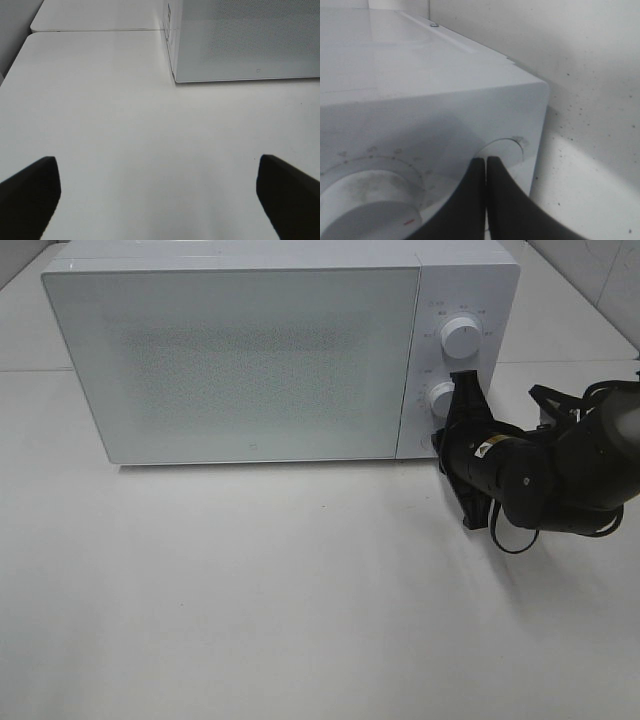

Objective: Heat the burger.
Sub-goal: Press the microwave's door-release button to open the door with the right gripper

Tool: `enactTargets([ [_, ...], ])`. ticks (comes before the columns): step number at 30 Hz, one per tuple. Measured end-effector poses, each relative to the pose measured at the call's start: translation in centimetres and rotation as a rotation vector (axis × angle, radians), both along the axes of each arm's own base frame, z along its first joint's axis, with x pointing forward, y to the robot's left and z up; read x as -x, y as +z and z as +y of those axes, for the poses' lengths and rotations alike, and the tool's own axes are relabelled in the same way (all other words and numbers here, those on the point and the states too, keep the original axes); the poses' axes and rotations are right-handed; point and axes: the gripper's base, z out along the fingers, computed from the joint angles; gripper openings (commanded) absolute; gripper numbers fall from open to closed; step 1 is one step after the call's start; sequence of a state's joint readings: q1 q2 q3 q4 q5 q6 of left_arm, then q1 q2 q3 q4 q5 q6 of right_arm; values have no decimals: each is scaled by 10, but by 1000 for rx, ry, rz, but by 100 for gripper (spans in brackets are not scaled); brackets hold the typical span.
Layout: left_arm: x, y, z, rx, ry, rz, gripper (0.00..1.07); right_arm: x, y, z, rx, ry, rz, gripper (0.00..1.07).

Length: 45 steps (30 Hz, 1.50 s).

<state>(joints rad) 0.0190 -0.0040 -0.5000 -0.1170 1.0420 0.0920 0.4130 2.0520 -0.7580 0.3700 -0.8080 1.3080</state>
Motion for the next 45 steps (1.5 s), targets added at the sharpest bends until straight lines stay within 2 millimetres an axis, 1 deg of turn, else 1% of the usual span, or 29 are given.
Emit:
enactTargets([
  [9, 0, 0, 0, 0, 0, 0, 101, 0, 1, 0, 1, -1, -13, 0],
  [15, 0, 0, 0, 0, 0, 0, 101, -6, -5, 3, 7, 9, -11, 0],
  [21, 0, 0, 0, 0, 0, 0, 101, -6, -5, 3, 30, 13, -49, 0],
  [33, 0, 0, 0, 0, 0, 0, 101, -10, -4, 4, 30, -11, -50, 0],
  [37, 0, 0, 0, 0, 0, 0, 101, -12, -6, 5, 41, -13, -50, 0],
  [41, 0, 0, 0, 0, 0, 0, 101, -17, -15, 8, 42, -23, -56, 0],
  [45, 0, 0, 0, 0, 0, 0, 101, -17, -17, 8, 46, -24, -59, 0],
])
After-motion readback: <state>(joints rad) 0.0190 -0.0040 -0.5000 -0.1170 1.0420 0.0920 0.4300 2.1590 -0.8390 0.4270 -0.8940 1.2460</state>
